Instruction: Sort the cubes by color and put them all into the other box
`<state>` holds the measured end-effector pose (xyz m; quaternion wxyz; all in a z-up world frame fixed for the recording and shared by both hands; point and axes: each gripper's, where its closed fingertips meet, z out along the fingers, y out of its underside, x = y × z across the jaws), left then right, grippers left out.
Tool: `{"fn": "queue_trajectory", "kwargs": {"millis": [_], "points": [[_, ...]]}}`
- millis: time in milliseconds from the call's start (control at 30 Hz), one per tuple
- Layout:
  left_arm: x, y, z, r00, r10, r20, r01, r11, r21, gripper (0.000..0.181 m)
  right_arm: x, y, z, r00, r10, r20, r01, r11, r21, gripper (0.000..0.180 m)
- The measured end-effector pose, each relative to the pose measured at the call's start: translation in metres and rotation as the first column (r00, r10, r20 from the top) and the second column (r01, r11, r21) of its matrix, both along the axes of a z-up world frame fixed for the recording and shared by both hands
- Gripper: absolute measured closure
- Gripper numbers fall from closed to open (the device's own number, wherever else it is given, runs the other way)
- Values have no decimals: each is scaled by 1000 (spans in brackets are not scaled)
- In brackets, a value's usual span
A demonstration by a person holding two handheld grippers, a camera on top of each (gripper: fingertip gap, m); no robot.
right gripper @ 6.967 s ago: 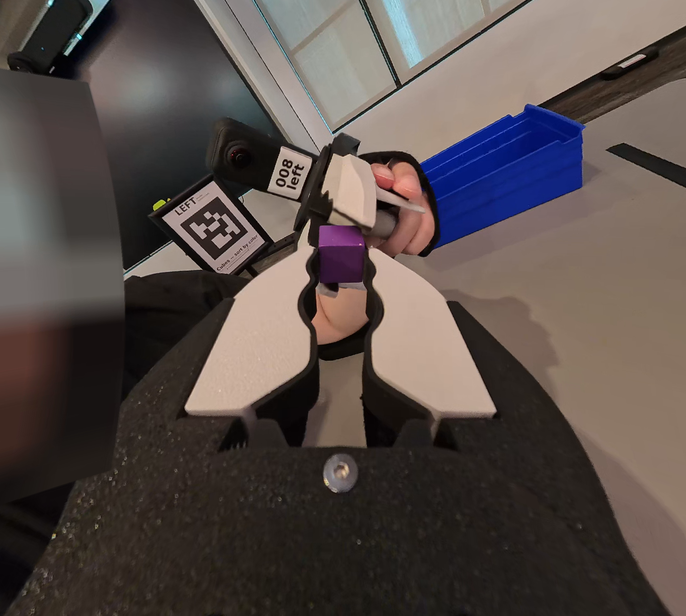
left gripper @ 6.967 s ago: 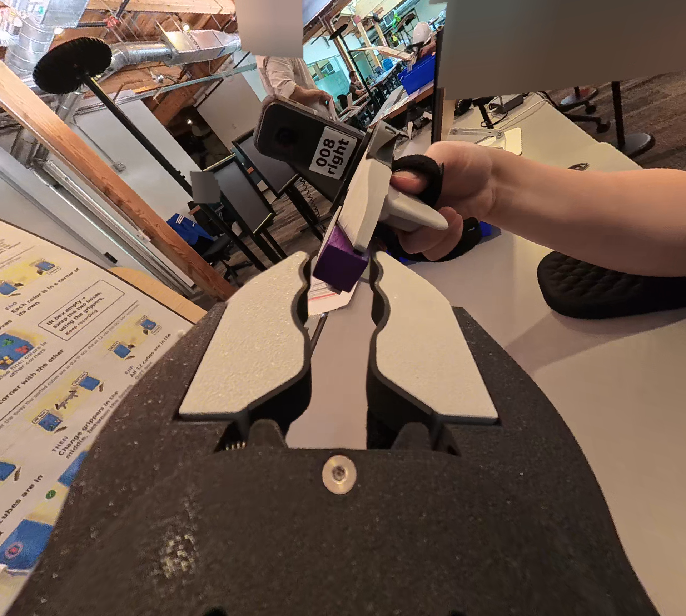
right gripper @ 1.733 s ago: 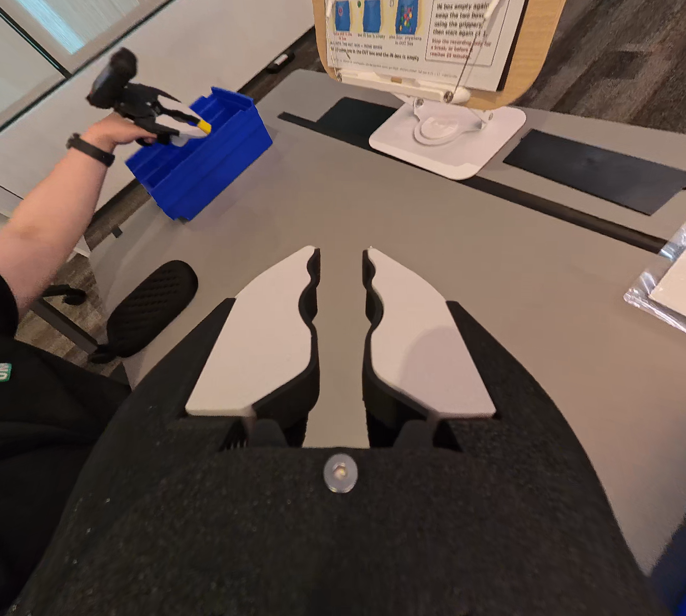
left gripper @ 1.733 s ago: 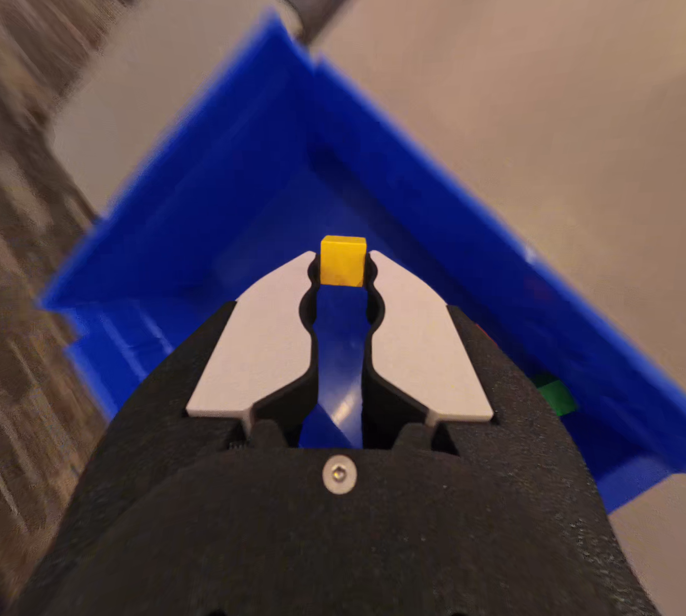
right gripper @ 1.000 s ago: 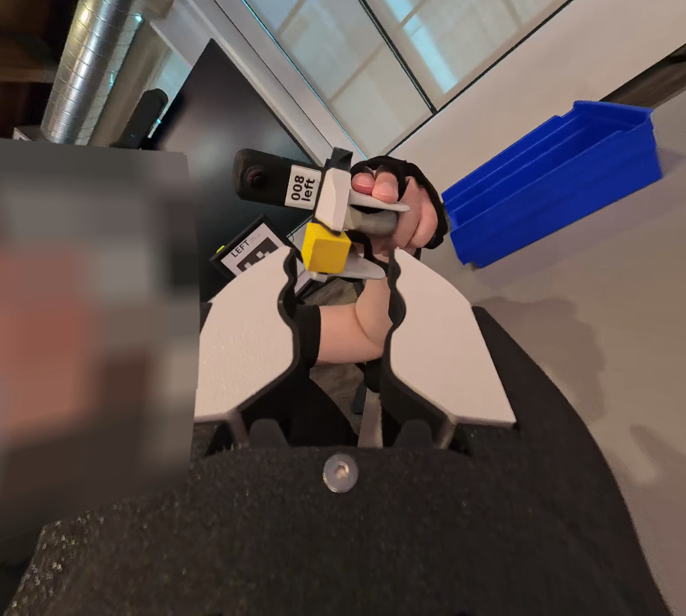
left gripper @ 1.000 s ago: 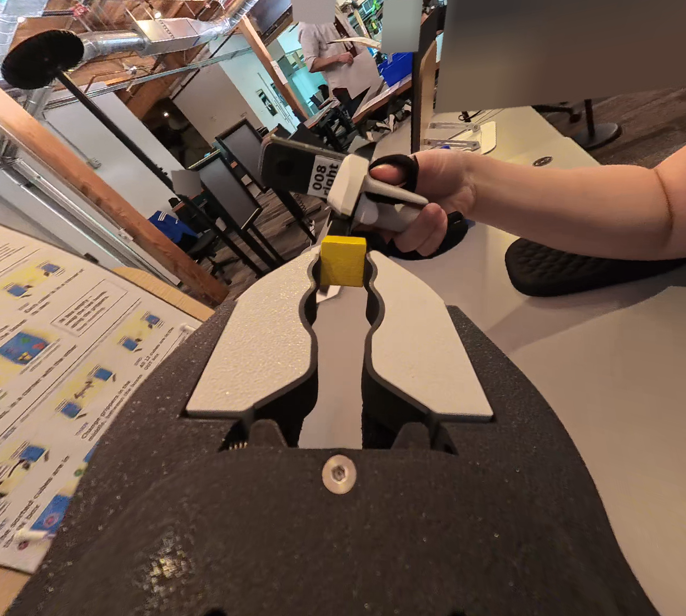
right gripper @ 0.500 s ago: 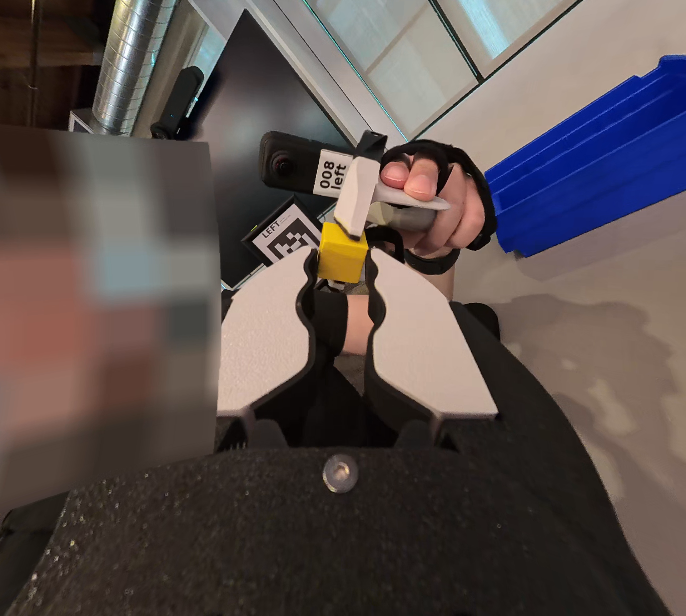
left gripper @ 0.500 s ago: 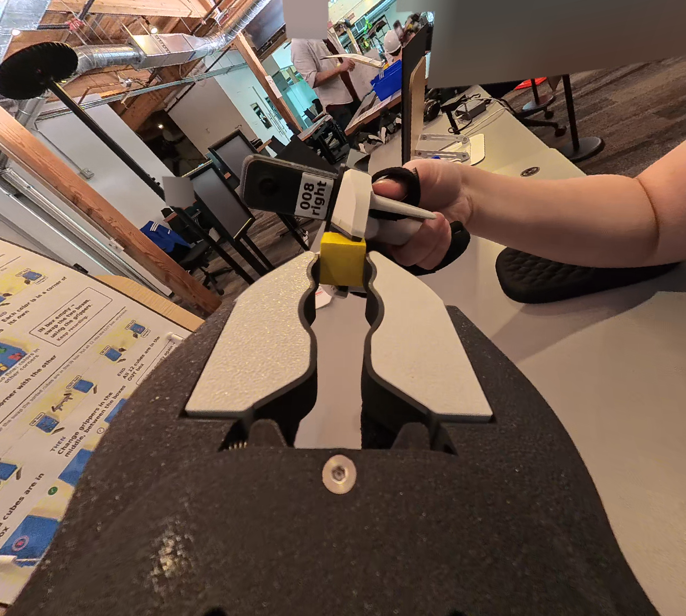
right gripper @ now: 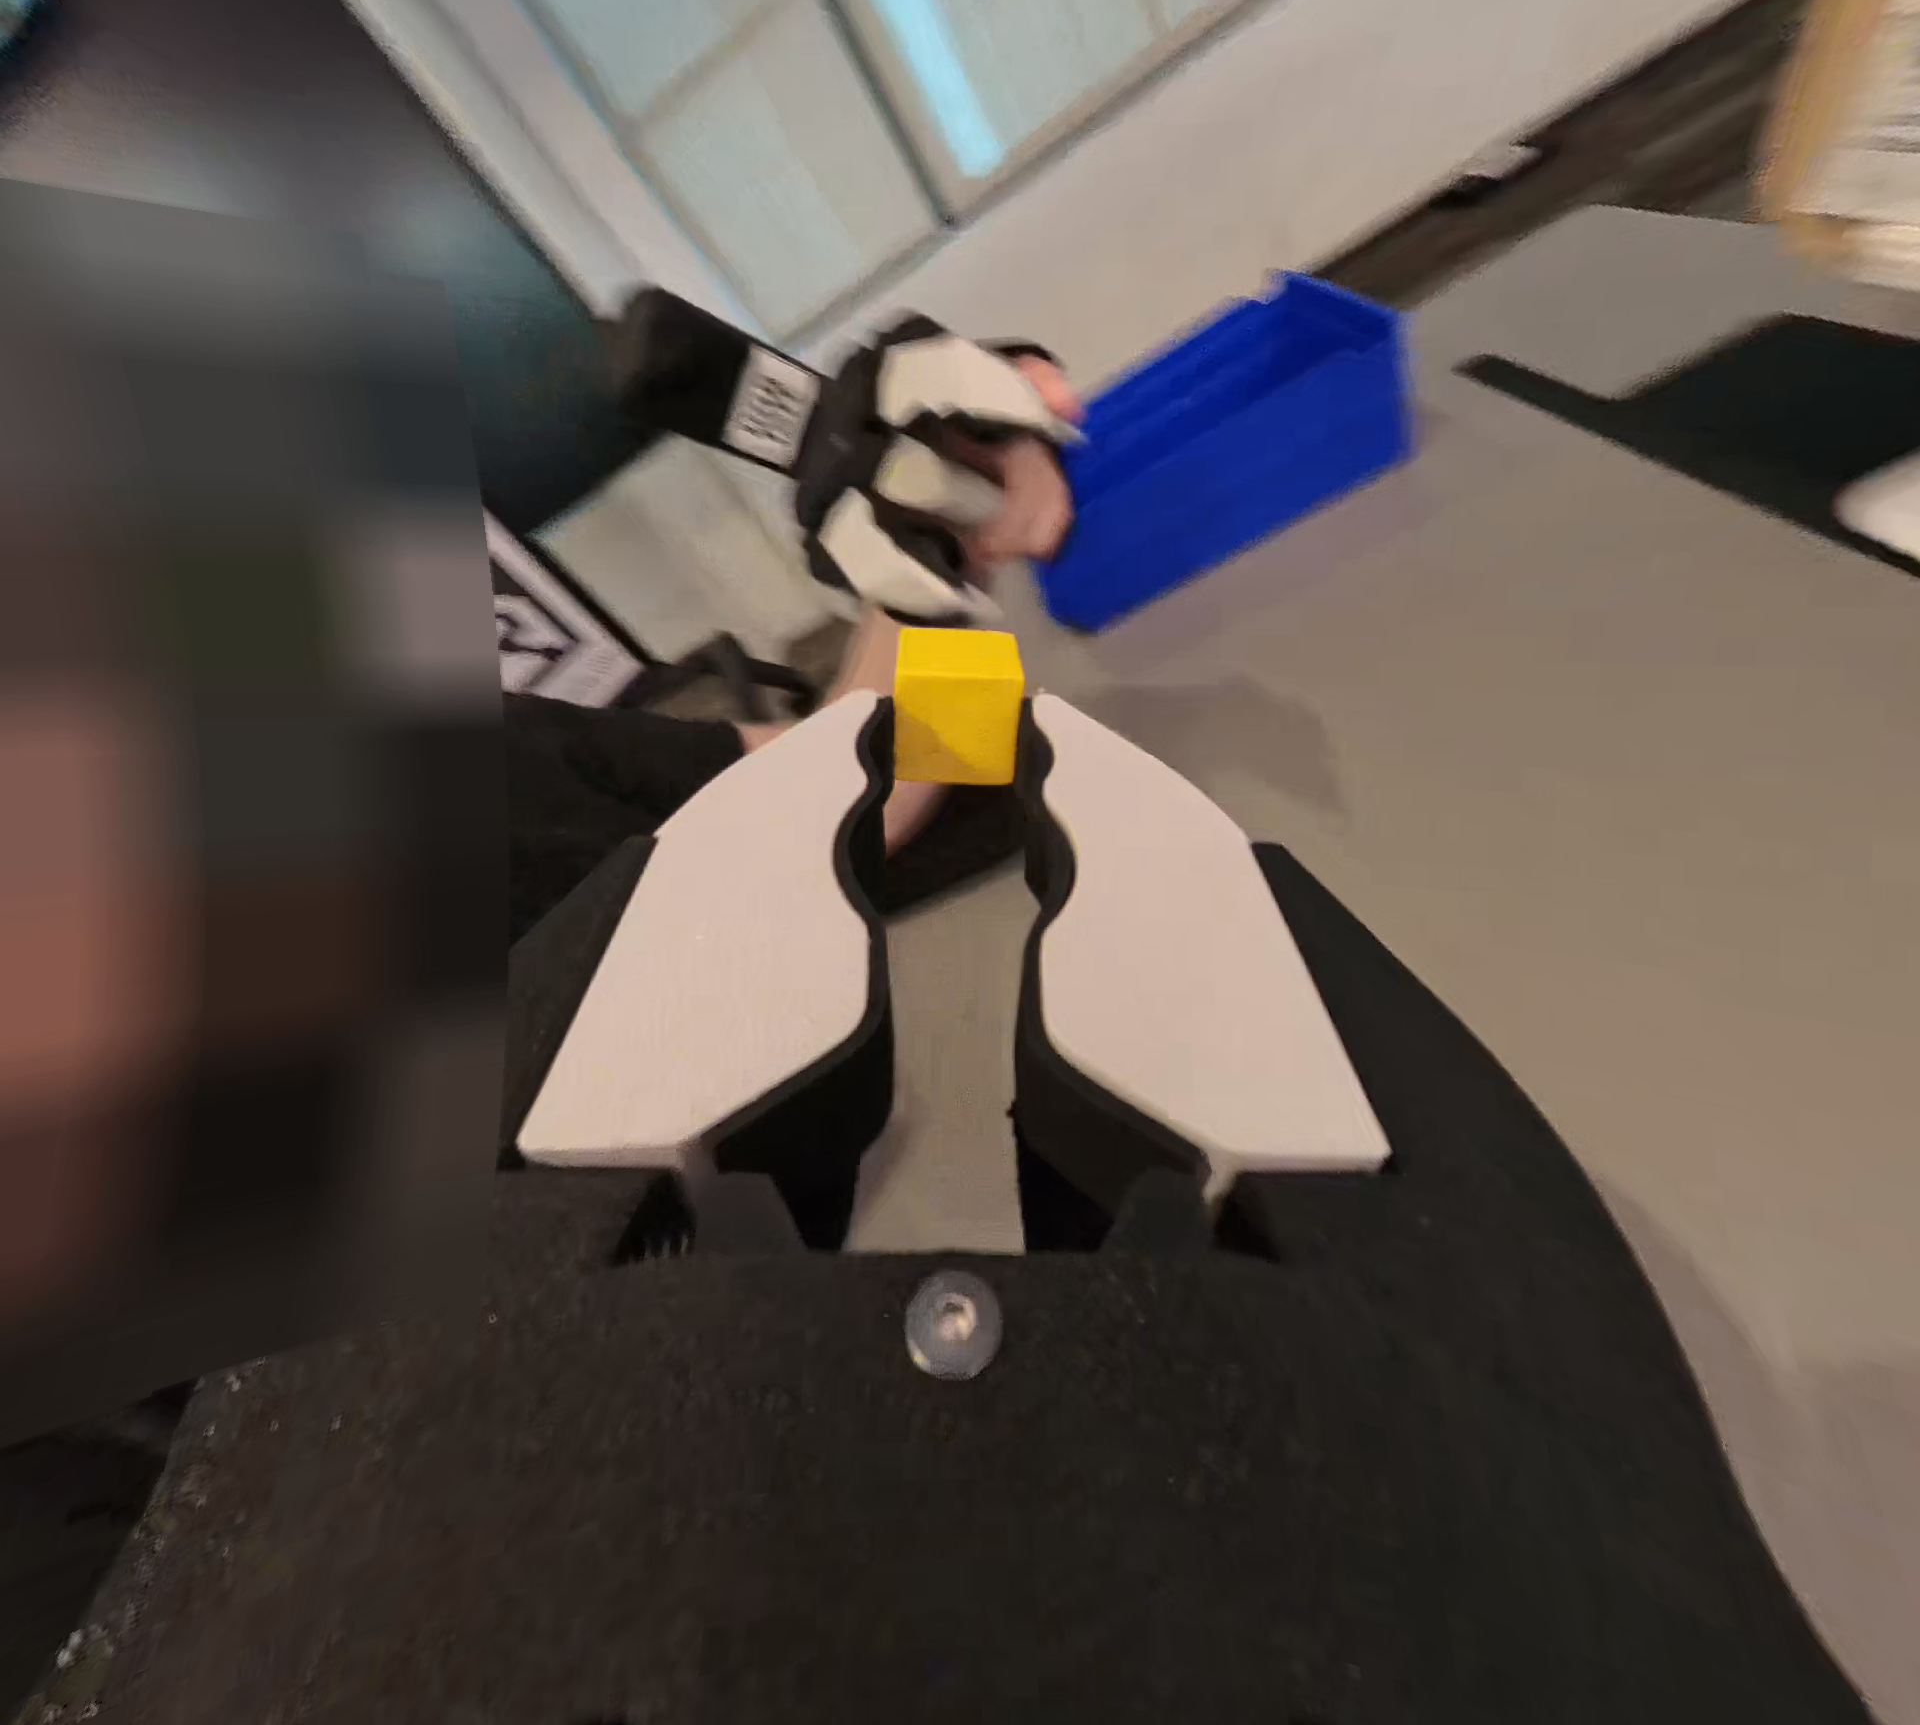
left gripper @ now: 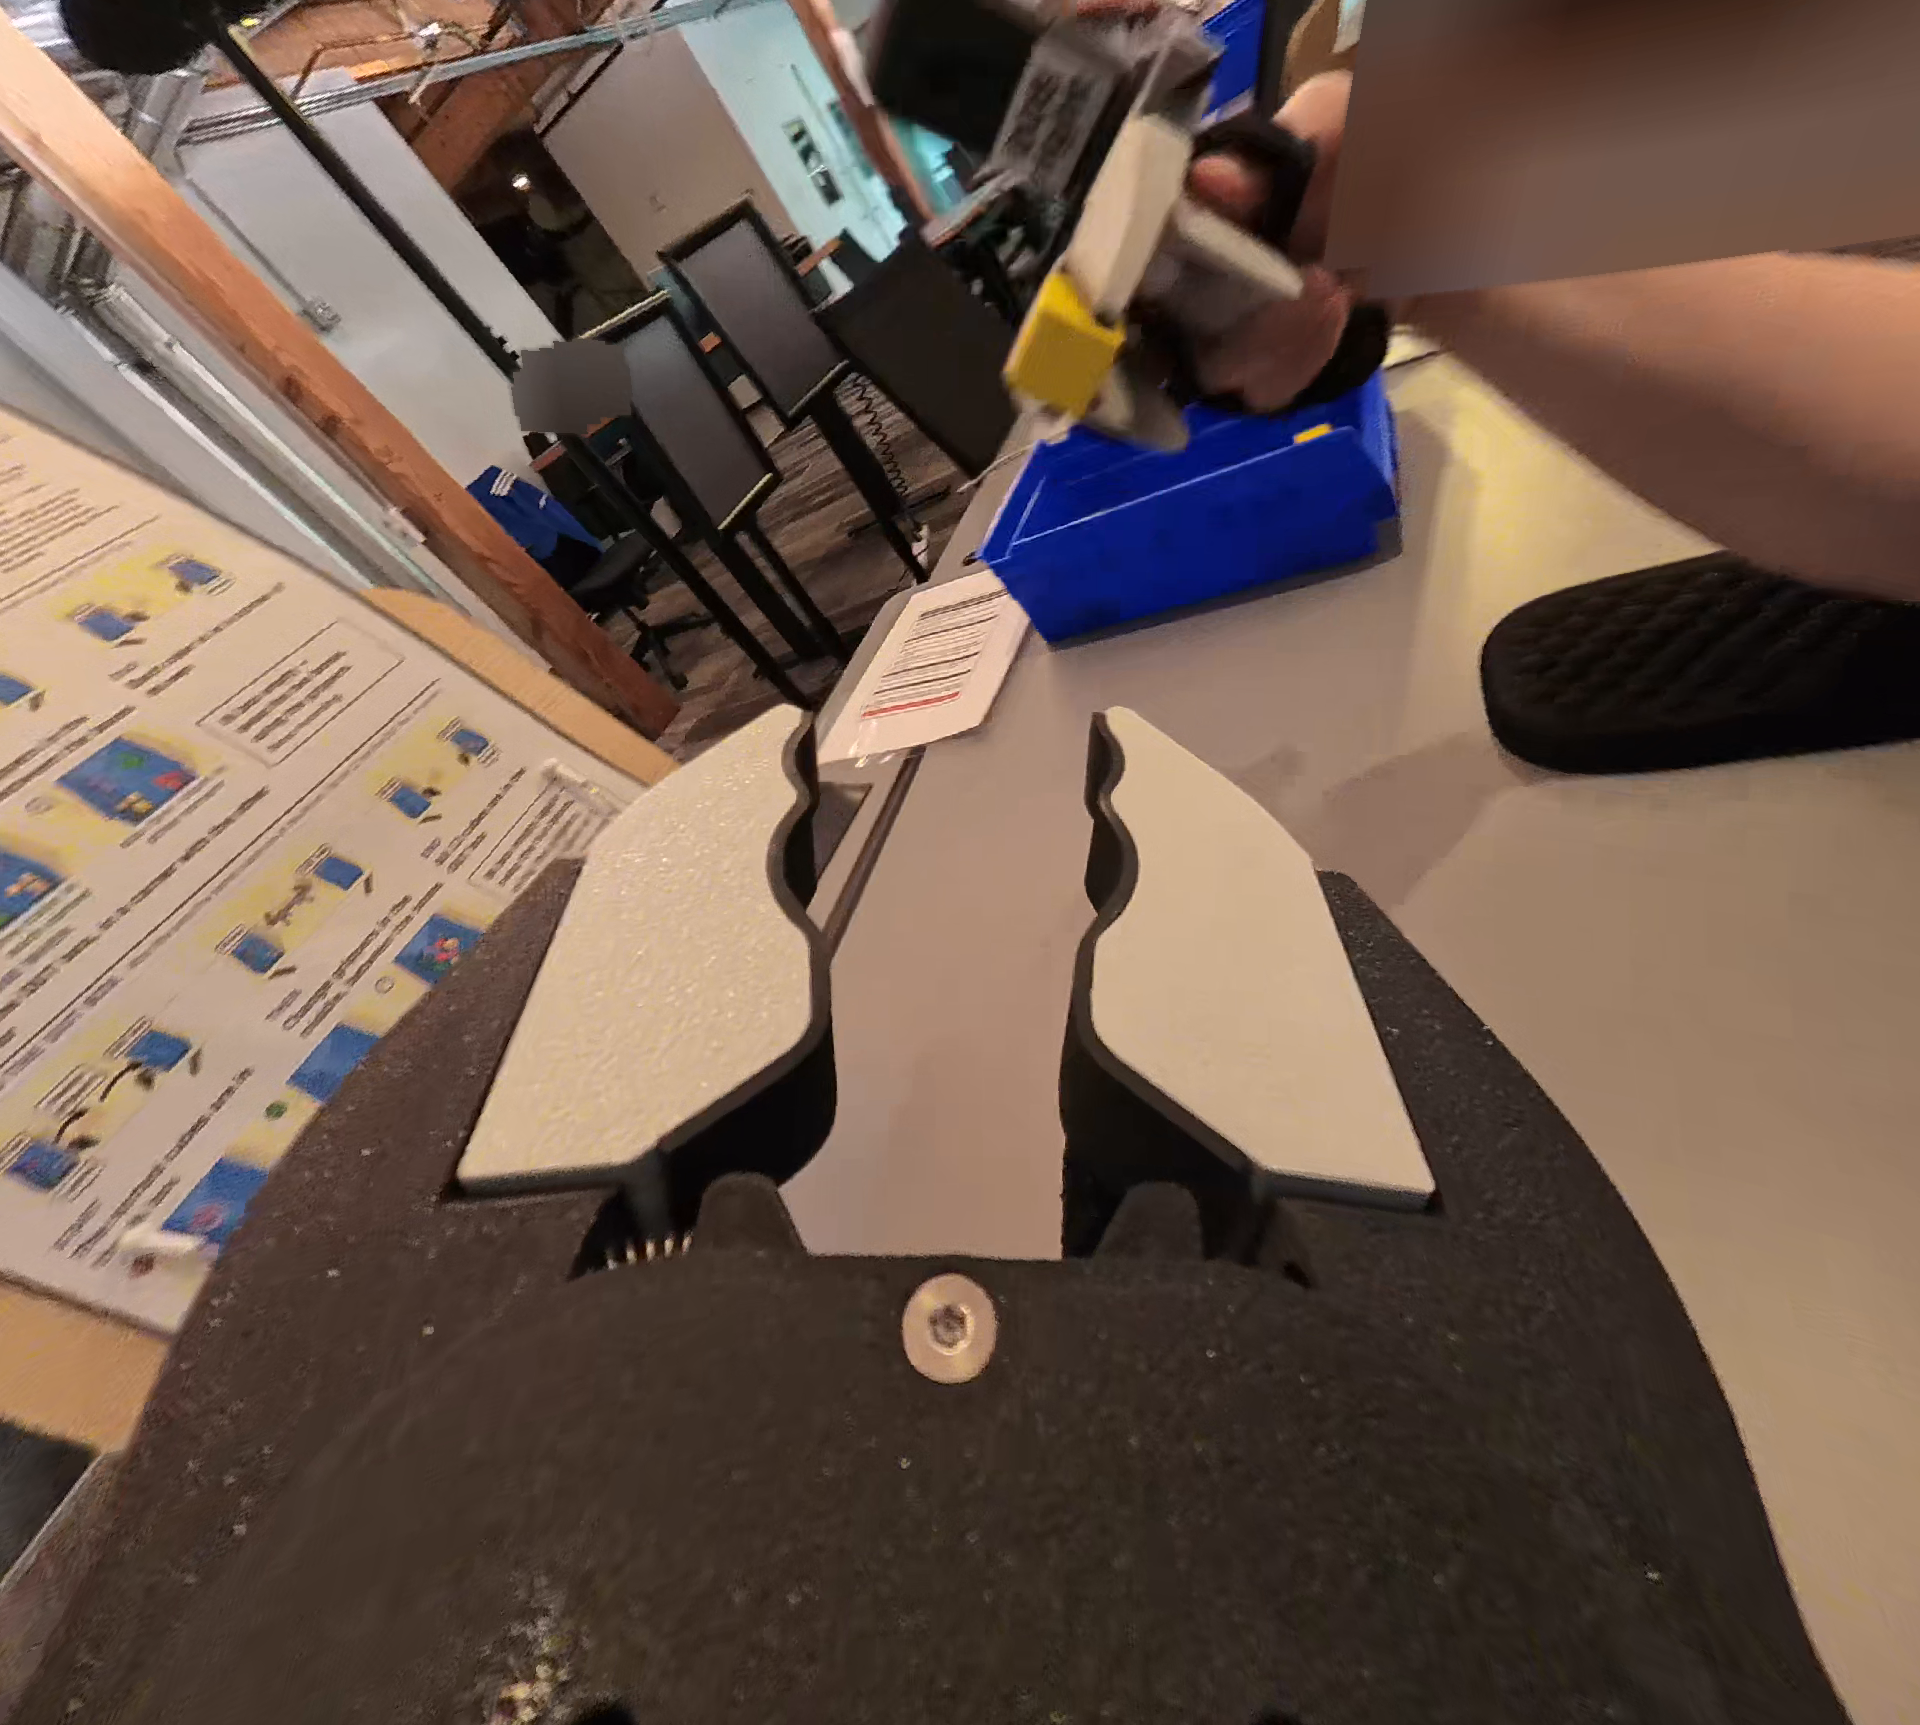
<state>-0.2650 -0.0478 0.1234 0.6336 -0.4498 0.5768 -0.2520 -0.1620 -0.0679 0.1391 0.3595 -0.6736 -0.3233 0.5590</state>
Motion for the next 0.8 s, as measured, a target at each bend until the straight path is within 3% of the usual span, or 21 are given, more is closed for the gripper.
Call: {"fn": "queue_trajectory", "kwargs": {"millis": [67,100,133,200,267,300,433,533,667,800], "points": [[-6,8,5,999,40,14,-40,999,4,134,59,8,-13,963,-184,196,182,983,27,158],[-7,11,6,999,48,18,-48,999,2,135,98,12,-24,907,-286,309,288,957,38,158],[-8,14,7,998,56,20,-56,998,-1,137,142,16,-37,816,-389,428,404,913,58,158],[-7,19,6,997,74,8,-74,997,0,137,246,18,-70,540,-523,660,620,777,109,158],[-5,23,3,996,85,-9,-85,996,2,137,343,5,-107,278,-486,829,754,645,125,158],[-3,24,1,996,88,-17,-88,996,1,137,379,-1,-126,204,-438,875,793,598,115,158],[0,28,-10,994,98,-51,-98,995,3,137,454,-10,-195,135,-271,953,853,521,27,158],[0,30,-15,991,113,-70,-113,994,1,137,470,-6,-231,87,-172,981,840,542,21,158],[-2,33,-16,990,123,-71,-123,992,0,137,481,-3,-257,-15,-54,998,806,590,44,157],[-2,33,-15,990,121,-68,-121,993,1,138,493,-11,-271,-57,20,998,815,579,35,157]]}}
